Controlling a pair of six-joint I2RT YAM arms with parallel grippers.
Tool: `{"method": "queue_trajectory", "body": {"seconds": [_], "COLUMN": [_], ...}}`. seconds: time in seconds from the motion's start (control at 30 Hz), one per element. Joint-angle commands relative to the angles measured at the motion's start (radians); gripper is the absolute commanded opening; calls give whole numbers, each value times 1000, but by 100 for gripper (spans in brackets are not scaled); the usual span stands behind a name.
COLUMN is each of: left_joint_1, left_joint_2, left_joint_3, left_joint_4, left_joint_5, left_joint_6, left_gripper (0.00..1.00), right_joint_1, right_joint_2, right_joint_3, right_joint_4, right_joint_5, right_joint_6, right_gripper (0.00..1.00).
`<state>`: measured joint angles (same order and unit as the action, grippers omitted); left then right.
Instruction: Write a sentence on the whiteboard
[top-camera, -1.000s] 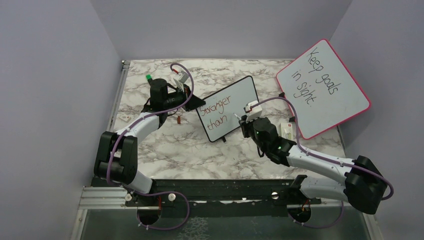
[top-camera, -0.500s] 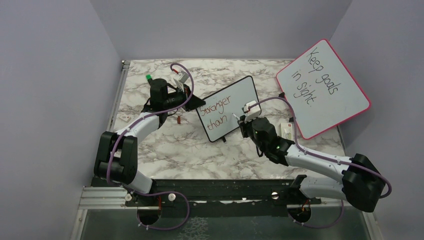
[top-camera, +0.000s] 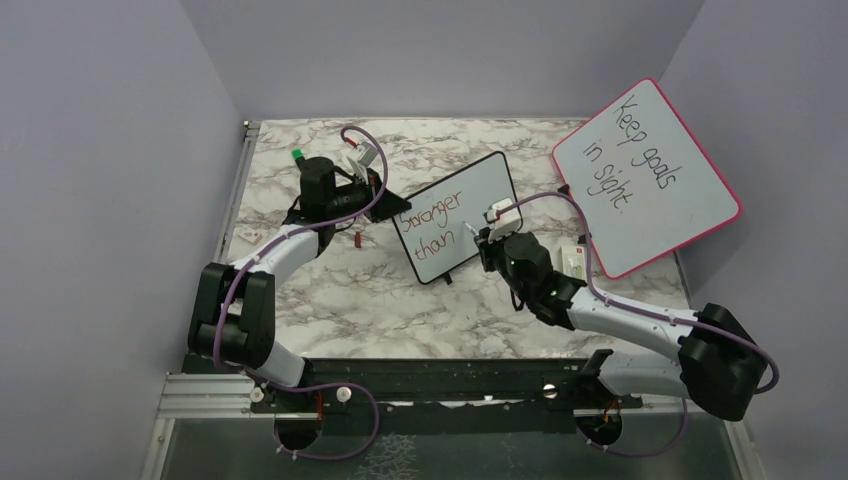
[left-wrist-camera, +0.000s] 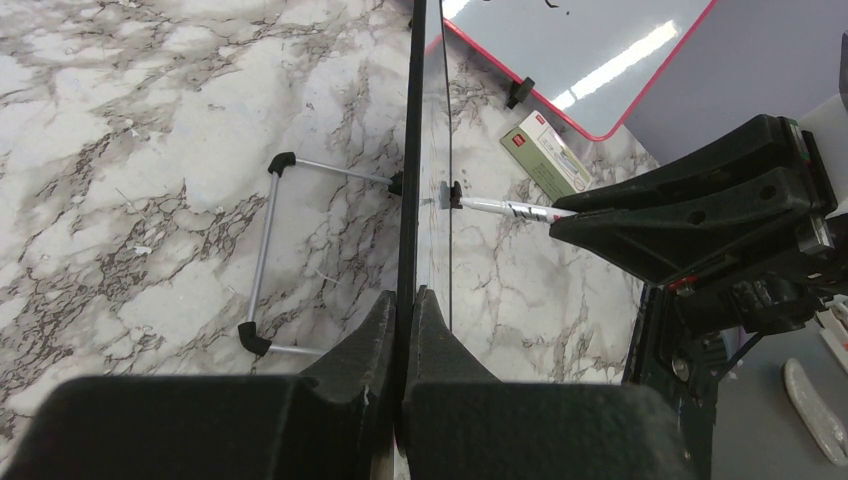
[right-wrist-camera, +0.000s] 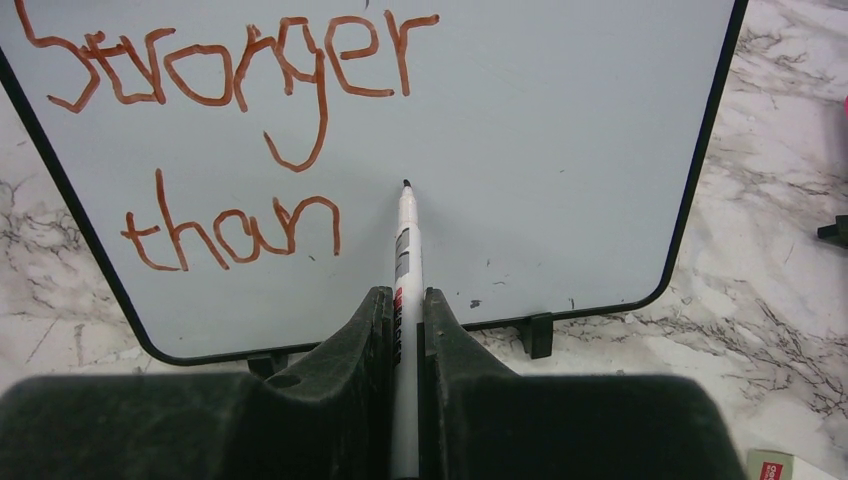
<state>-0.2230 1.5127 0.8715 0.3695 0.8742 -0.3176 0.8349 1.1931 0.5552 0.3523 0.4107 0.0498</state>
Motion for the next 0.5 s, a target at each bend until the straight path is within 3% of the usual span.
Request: {"method": "queue_trajectory", "body": {"seconds": [0.0, 0.47], "left_joint_1": [-6, -6], "left_joint_2": [38, 40], "left_joint_3": [-16, -16], "left_joint_4": [-116, -116], "left_joint_5": [-63, -63], "left_joint_6": [60, 61], "left_gripper": [0, 0], "right_joint_1": [-12, -25], "right_joint_2": [19, 54], "right_joint_3": [36, 53], "right_joint_4": [65, 81], "right_joint_5": [-4, -18], "right_joint_6": [-16, -24], "right_gripper": [1, 1]}}
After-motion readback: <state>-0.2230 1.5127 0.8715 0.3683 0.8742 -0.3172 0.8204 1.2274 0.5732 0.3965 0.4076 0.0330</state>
